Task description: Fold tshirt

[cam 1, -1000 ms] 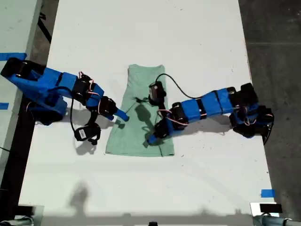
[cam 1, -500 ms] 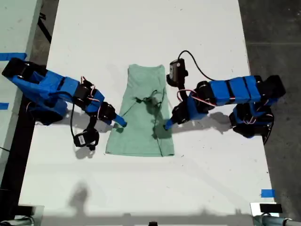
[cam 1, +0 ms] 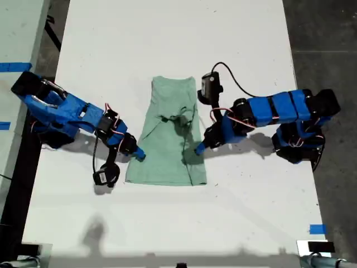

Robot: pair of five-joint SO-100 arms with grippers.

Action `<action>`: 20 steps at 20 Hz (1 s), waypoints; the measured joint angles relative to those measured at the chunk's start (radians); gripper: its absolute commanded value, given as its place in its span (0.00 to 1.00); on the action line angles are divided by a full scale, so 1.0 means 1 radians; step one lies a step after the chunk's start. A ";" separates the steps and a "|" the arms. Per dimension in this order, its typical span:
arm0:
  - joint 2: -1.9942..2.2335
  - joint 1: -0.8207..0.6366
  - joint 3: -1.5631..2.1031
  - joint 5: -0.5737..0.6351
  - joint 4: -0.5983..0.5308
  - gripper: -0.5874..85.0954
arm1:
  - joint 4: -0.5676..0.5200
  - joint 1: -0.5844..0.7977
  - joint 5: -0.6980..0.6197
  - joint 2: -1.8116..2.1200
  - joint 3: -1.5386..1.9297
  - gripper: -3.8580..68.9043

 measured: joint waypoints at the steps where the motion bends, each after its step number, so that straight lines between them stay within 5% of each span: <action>1: 0.000 0.000 0.000 -0.008 0.000 0.04 | -0.005 0.000 0.000 0.000 0.006 0.34; 5: 0.014 0.000 0.000 -0.023 0.035 0.01 | -0.031 0.000 0.000 0.000 0.021 0.33; 15: -0.074 -0.026 -0.339 -0.046 0.334 0.01 | -0.043 0.000 0.000 0.000 0.035 0.31; 20: -0.387 -0.051 -0.672 0.023 0.344 0.01 | -0.061 0.000 0.000 0.000 0.061 0.30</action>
